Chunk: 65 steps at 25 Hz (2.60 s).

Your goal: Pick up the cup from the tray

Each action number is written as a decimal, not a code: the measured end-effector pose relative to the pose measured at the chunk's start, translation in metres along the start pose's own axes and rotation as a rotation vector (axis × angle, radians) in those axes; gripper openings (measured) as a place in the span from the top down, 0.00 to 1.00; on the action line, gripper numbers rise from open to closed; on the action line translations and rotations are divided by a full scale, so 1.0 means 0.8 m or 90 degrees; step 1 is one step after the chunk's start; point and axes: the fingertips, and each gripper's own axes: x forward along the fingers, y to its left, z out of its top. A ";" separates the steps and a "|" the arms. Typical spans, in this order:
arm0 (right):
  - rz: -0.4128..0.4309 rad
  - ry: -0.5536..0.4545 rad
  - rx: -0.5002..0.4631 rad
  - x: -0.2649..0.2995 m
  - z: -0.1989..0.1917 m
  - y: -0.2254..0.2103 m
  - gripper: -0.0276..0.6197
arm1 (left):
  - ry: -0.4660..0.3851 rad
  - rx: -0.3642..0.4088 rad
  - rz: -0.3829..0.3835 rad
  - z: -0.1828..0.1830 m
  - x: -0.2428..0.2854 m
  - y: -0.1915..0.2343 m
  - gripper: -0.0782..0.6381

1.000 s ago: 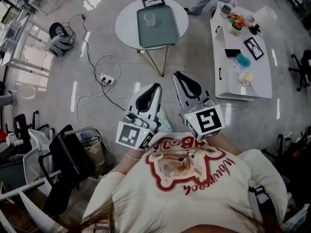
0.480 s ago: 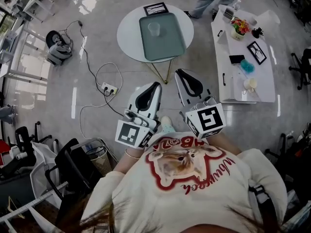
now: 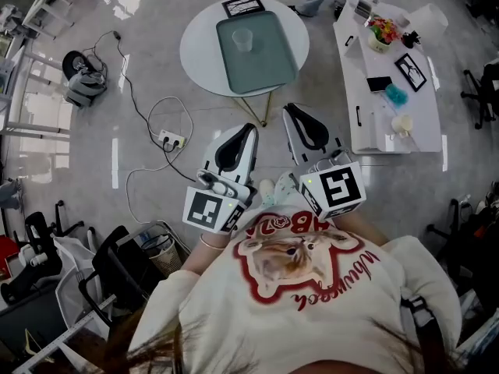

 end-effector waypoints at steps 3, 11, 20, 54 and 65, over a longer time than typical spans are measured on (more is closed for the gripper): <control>-0.007 0.002 0.003 0.004 0.001 -0.006 0.89 | 0.002 -0.005 -0.004 -0.002 0.006 0.004 0.87; 0.008 -0.001 0.001 0.044 0.006 -0.024 0.89 | 0.002 -0.008 0.007 -0.004 0.035 0.033 0.87; 0.037 -0.002 -0.015 0.132 0.018 -0.080 0.89 | -0.001 -0.003 0.026 -0.003 0.120 0.099 0.87; 0.130 0.003 -0.006 0.292 0.023 -0.136 0.89 | 0.006 -0.015 0.108 -0.005 0.224 0.231 0.87; 0.206 0.072 -0.019 0.306 -0.032 -0.105 0.89 | 0.027 -0.037 0.107 -0.025 0.213 0.245 0.87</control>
